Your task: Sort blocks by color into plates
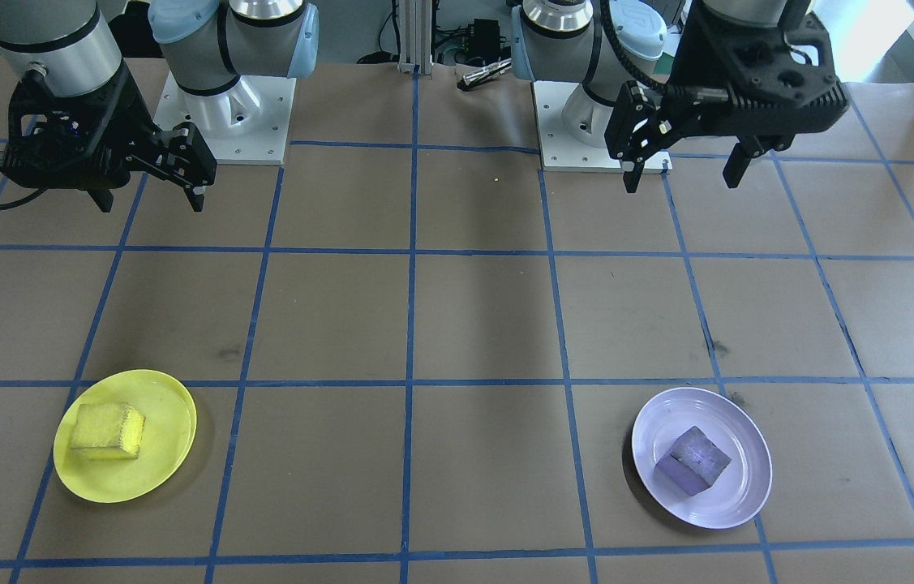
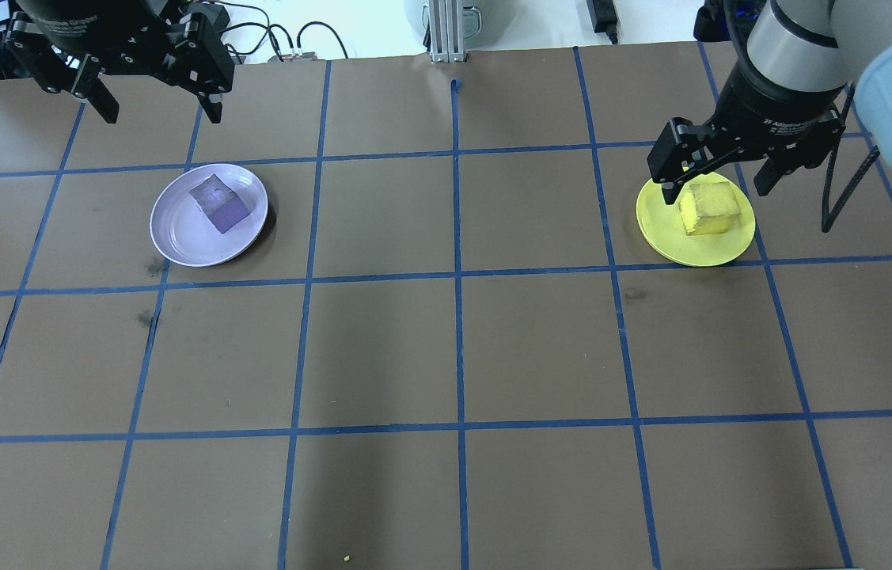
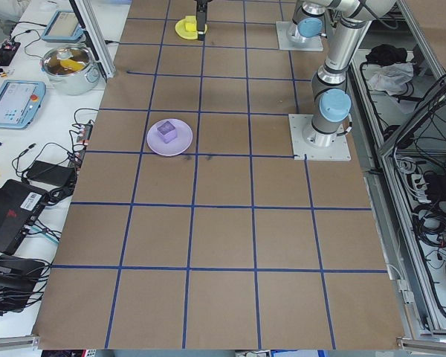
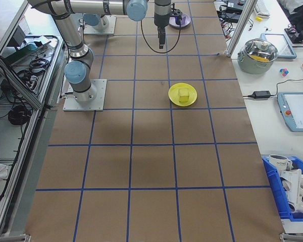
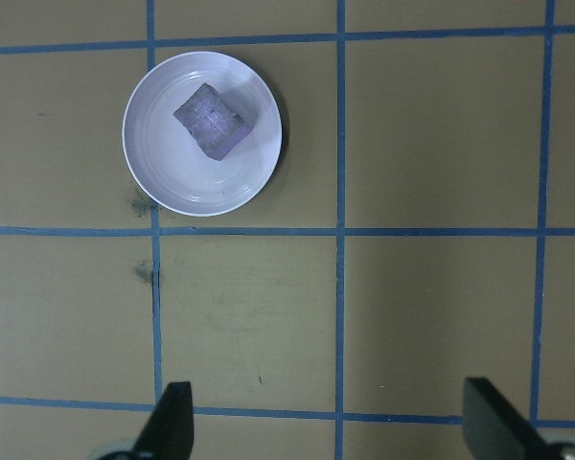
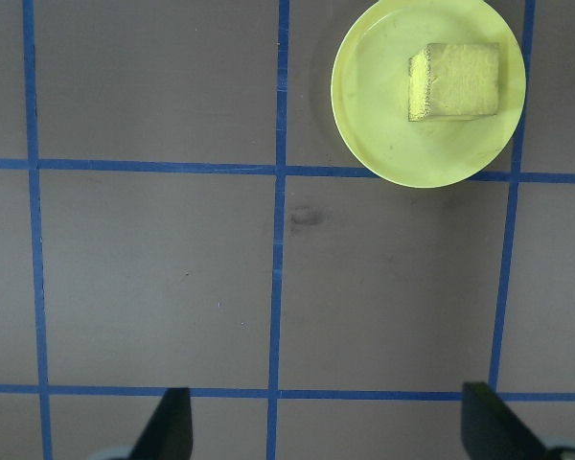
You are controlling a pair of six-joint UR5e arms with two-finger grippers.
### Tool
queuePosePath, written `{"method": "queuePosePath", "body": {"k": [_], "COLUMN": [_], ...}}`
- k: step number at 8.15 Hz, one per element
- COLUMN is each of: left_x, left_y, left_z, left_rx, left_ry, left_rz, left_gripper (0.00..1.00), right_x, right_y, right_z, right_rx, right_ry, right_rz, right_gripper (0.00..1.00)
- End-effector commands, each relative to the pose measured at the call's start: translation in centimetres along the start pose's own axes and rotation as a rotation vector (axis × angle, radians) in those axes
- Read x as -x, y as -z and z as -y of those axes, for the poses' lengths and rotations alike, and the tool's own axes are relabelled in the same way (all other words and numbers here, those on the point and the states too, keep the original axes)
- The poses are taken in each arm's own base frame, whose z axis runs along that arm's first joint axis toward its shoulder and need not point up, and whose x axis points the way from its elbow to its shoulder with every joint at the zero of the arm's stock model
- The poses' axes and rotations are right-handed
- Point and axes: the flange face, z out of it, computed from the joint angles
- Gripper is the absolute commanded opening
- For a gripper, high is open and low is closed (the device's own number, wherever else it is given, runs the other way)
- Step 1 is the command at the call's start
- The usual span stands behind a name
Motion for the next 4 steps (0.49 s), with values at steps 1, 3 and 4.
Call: {"method": "queuePosePath", "body": {"k": [1, 3, 4], "left_x": [1.29, 1.29, 1.61], "left_y": [1.24, 1.32, 1.37], "left_z": [-0.9, -0.89, -0.85], "left_rx": [-0.023, -0.025, -0.021], "left_ry": [0.002, 0.002, 0.008], "left_rz": [0.073, 0.072, 0.074], "left_gripper": [1.0, 1.0, 1.0], "right_x": [0.01, -0.05, -0.05], "right_y": [0.01, -0.02, -0.18], "right_z": [0.05, 0.01, 0.03], "right_rx": [-0.003, 0.001, 0.005], "right_ry": [0.005, 0.004, 0.006], "right_rz": [0.001, -0.005, -0.004], "right_gripper": [1.0, 1.0, 1.0]}}
